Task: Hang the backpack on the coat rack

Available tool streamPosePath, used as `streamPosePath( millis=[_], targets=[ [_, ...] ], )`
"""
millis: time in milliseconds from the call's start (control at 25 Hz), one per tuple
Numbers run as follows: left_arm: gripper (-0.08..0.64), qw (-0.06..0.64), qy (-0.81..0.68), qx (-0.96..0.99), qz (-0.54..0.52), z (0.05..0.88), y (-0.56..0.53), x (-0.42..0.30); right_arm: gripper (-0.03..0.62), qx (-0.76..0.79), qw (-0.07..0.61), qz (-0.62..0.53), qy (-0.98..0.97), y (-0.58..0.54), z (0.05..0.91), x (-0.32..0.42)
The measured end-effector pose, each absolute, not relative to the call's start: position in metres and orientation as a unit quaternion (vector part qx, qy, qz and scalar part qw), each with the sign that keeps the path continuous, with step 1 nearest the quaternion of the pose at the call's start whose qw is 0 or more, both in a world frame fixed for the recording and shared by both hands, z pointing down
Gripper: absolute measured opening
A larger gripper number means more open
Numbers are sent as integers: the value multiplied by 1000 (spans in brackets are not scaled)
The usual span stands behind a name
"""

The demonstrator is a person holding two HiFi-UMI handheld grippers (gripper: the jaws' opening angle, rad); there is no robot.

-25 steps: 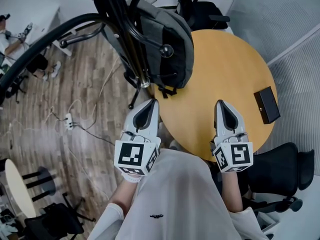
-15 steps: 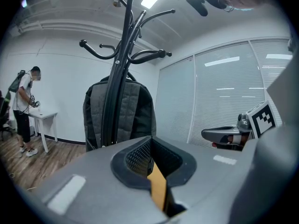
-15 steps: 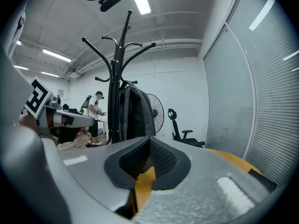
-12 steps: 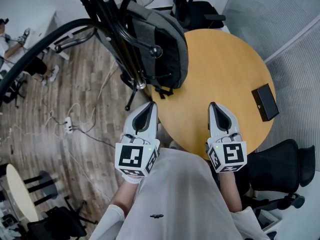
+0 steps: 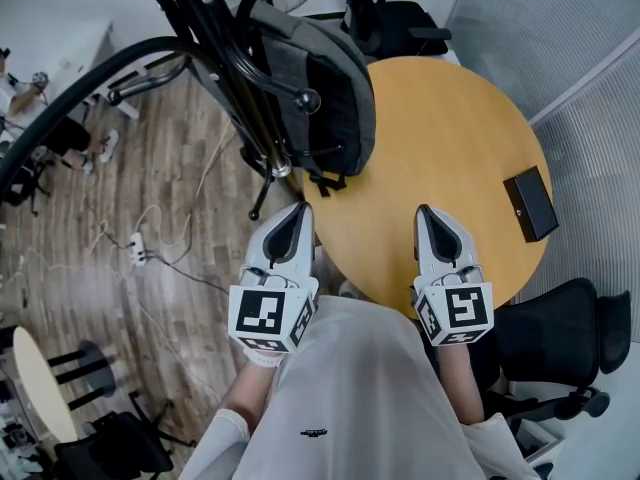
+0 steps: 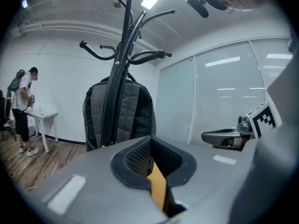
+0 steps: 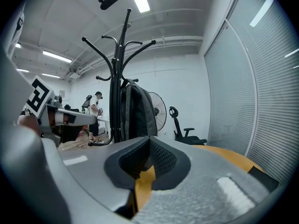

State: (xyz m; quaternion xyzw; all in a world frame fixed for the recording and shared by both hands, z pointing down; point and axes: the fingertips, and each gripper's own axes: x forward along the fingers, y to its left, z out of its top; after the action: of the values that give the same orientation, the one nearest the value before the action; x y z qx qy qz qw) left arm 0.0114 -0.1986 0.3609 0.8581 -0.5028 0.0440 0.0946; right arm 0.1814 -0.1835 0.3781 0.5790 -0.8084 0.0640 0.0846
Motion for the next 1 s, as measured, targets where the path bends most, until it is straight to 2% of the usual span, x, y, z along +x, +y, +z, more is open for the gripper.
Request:
streamPosePath(
  millis=[1000],
  targets=[
    [18, 97, -500, 860, 38, 358, -194, 20, 2, 583, 74, 50, -808, -182, 369, 189]
  ],
)
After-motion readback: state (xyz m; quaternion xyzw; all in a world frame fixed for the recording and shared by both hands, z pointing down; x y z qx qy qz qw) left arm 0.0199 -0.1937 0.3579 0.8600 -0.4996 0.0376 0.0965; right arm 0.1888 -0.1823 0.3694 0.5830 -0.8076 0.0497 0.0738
